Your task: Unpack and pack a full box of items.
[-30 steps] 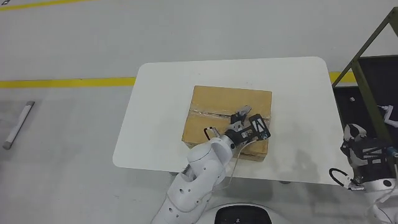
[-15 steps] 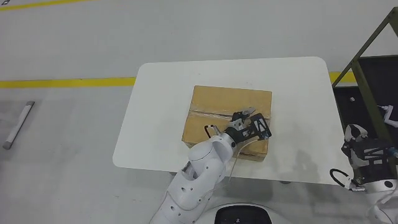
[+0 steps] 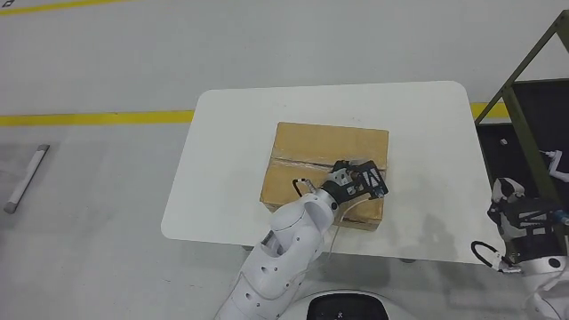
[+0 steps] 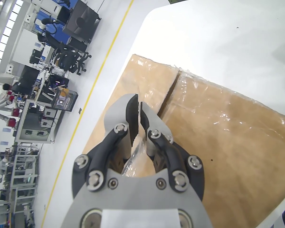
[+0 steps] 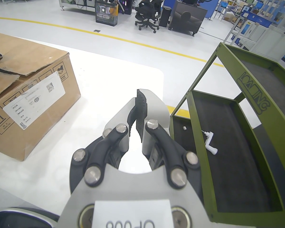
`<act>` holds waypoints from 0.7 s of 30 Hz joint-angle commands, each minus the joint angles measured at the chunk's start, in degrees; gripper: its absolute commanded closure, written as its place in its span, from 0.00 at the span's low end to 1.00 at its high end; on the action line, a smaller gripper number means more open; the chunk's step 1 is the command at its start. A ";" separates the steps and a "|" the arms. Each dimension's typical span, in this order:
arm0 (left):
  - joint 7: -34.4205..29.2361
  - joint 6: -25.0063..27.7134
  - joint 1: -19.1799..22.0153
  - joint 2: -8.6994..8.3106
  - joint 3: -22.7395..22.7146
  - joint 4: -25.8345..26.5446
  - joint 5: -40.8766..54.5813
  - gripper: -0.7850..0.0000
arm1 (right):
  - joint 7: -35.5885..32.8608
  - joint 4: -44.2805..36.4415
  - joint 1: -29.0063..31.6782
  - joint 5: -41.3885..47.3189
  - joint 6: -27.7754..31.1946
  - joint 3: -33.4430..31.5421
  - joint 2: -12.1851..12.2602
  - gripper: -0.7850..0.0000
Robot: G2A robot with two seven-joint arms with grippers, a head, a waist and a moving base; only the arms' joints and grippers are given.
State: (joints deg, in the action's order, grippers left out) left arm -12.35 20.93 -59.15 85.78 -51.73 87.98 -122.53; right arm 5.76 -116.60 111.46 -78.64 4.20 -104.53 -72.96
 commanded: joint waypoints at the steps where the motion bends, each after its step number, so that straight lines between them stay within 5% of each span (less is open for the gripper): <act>1: 0.16 -0.45 -0.03 0.02 -0.10 -0.12 0.20 1.00 | -0.04 0.09 -0.16 -0.03 0.05 0.01 -0.02 1.00; 10: 0.33 -5.75 0.31 0.13 -3.06 0.97 2.48 1.00 | -0.44 0.46 -1.49 1.29 0.61 0.31 -0.13 1.00; 21: 1.20 -9.37 0.85 -1.83 -14.94 4.76 -2.54 1.00 | -1.03 1.68 -3.65 0.65 2.08 1.92 -0.15 1.00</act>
State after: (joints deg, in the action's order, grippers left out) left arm -11.27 11.58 -58.44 84.18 -65.38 92.56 -124.28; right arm 4.84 -115.06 108.12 -77.81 6.14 -102.79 -73.12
